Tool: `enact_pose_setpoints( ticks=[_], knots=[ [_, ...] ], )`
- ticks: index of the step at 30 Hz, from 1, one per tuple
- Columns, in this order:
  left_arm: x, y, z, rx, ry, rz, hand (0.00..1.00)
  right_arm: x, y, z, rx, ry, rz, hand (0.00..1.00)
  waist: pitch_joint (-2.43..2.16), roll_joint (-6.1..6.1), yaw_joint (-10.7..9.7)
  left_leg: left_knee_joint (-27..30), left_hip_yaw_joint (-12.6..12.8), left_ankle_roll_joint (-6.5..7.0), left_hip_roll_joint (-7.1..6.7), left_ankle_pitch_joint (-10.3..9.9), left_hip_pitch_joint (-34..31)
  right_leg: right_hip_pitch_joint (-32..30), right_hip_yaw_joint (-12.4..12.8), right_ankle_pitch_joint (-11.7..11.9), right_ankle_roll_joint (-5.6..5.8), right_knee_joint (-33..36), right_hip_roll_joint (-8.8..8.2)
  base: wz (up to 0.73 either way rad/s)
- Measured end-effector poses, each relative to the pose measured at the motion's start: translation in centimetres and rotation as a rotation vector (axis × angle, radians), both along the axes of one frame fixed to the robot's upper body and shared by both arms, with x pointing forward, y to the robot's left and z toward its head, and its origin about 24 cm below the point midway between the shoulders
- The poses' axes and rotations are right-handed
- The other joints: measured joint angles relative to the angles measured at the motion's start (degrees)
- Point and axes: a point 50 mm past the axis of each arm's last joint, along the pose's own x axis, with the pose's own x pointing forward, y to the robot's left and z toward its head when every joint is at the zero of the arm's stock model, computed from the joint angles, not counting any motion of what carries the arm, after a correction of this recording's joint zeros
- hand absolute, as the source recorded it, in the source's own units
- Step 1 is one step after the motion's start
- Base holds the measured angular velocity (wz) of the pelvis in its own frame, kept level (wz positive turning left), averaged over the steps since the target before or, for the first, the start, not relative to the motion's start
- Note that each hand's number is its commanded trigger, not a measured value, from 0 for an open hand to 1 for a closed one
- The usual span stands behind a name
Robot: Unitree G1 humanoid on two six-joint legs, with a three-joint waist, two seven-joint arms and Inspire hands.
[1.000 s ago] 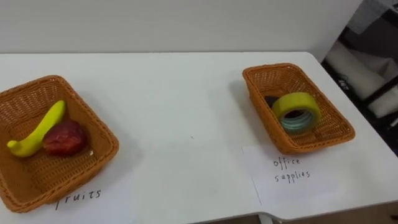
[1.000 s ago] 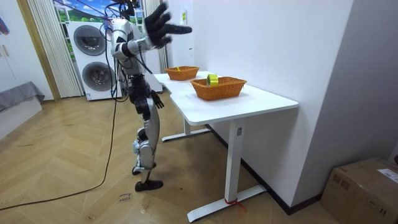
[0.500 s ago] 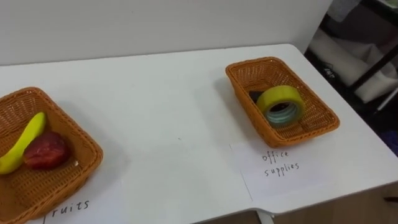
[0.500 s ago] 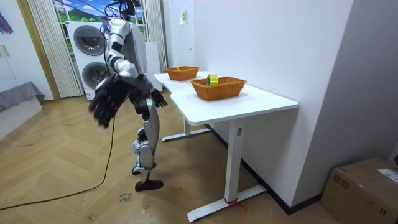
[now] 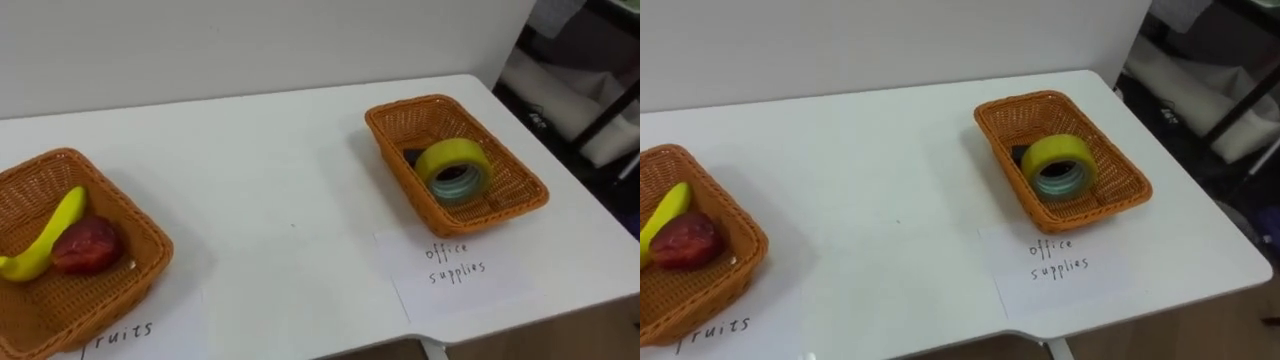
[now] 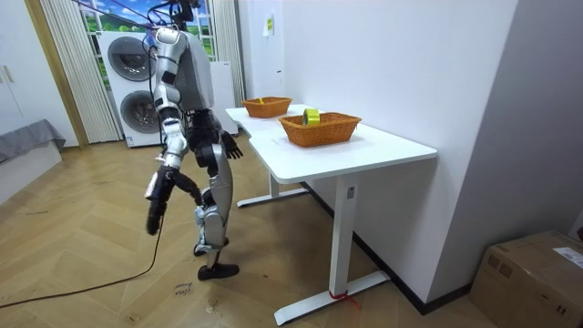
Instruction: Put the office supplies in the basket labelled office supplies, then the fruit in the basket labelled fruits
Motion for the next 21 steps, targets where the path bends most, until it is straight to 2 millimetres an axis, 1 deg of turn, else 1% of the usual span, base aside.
enact_pose_setpoints(
  ticks=[1,2,4,5,6,7,8,10,11,12,13,14,16,17,18,21],
  knots=[
    [-0.3,0.0,-0.1,-0.006,0.013,0.003,0.00,-0.2,1.0,-0.7,0.060,-0.011,0.054,0.00,0.03,0.17,0.5,0.0,0.0,0.00,-0.06,0.0,0.0,0.0,-0.1,-0.1,-0.03,0.0,-0.07,0.00],
    [-0.5,-0.1,-0.2,-0.008,0.022,0.005,0.00,-0.2,1.5,-1.0,0.091,-0.014,0.087,0.00,0.02,0.31,0.7,0.0,0.0,0.00,-0.06,0.0,0.0,0.0,-0.1,-0.2,-0.04,0.0,-0.07,0.00],
    [-1.0,-0.2,-0.6,-0.013,0.060,0.005,0.00,-0.3,3.1,-1.9,0.200,-0.010,0.251,0.00,0.04,0.68,1.7,0.1,-0.1,-0.01,-0.14,0.0,0.1,-0.1,-0.4,-0.4,-0.10,-0.3,-0.20,0.00],
    [-0.9,-0.2,-0.6,-0.014,0.065,0.000,0.00,-0.3,3.5,-2.1,0.223,-0.006,0.298,0.00,0.02,0.75,1.9,0.2,-0.1,-0.01,-0.15,0.0,0.1,0.1,-0.4,-0.4,-0.09,-0.4,-0.20,0.06],
    [-1.1,-0.4,-0.7,-0.019,0.069,-0.001,0.00,-0.1,4.1,-2.4,0.263,-0.007,0.383,0.00,0.08,0.86,2.2,0.3,-0.3,-0.01,-0.17,0.0,0.1,0.3,-0.7,-0.4,-0.08,-0.7,-0.23,0.05],
    [-0.9,-0.7,-0.8,-0.027,0.070,-0.012,0.00,0.3,4.9,-2.6,0.306,0.001,0.488,0.00,0.16,1.02,3.3,0.4,-0.3,-0.01,-0.16,0.0,0.2,0.2,-0.7,-0.4,-0.08,-0.8,-0.25,0.05],
    [-0.8,-0.9,-0.8,-0.032,0.069,-0.020,0.00,0.5,5.2,-2.8,0.326,0.004,0.539,0.00,0.20,1.08,3.7,0.4,-0.4,-0.01,-0.14,0.0,0.1,0.3,-0.8,-0.4,-0.08,-0.8,-0.25,0.07],
    [-0.3,-1.2,-0.9,-0.048,0.064,-0.046,0.00,1.5,6.3,-3.1,0.386,0.014,0.736,0.00,0.37,1.22,4.9,0.4,-1.6,0.00,-0.25,0.0,0.2,0.9,-1.4,-0.4,-0.08,-1.1,-0.28,0.16],
    [-0.2,-1.3,-1.0,-0.053,0.064,-0.053,0.00,1.9,6.4,-3.2,0.395,0.018,0.785,0.00,0.39,1.33,5.0,0.4,-1.8,-0.03,-0.25,0.0,0.2,0.9,-1.7,-0.4,-0.06,-1.1,-0.28,0.16],
    [0.3,-1.5,-1.0,-0.059,0.056,-0.068,0.00,2.9,6.8,-3.3,0.404,0.027,0.889,0.00,0.47,1.54,5.2,0.5,-2.0,-0.05,-0.24,-0.1,0.1,0.9,-2.2,-0.5,-0.07,-1.3,-0.39,0.11],
    [0.5,-1.7,-1.1,-0.064,0.056,-0.080,0.00,4.0,7.0,-3.3,0.399,0.036,0.994,0.00,0.73,1.88,6.0,0.5,-2.1,-0.06,-0.24,-0.1,-0.2,0.8,-2.6,-0.5,-0.07,-1.5,-0.45,0.06],
    [0.6,-1.9,-1.1,-0.067,0.053,-0.085,0.00,4.5,7.1,-3.2,0.393,0.040,1.040,0.00,0.79,2.10,6.4,0.6,-2.1,-0.06,-0.24,-0.1,-0.3,0.9,-2.6,-0.5,-0.07,-1.8,-0.48,0.06],
    [1.2,-2.2,-1.2,-0.074,0.045,-0.109,0.00,6.2,7.4,-3.1,0.360,0.068,1.194,0.00,0.85,2.27,6.7,0.8,-3.0,-0.06,-0.31,-0.1,-0.9,0.7,-2.8,-0.5,-0.04,-1.9,-0.47,0.14],
    [1.3,-2.2,-1.1,-0.073,0.043,-0.114,0.00,6.4,7.4,-3.1,0.357,0.081,1.226,0.00,0.87,2.24,6.9,0.9,-3.1,-0.06,-0.31,-0.1,-1.0,0.7,-2.9,-0.5,-0.04,-2.0,-0.44,0.10],
    [1.5,-2.2,-1.1,-0.074,0.040,-0.116,0.00,7.2,7.6,-3.1,0.346,0.080,1.274,0.00,0.86,2.25,7.5,0.9,-3.2,-0.10,-0.29,-0.1,-1.1,0.7,-2.9,-0.5,-0.04,-2.0,-0.37,0.00],
    [1.7,-2.3,-1.1,-0.077,0.034,-0.118,0.00,8.0,7.8,-3.0,0.332,0.083,1.328,0.00,0.84,2.24,8.1,1.0,-3.4,-0.10,-0.31,-0.1,-1.4,0.7,-3.4,-0.5,0.00,-2.1,-0.39,0.05]
  ],
)
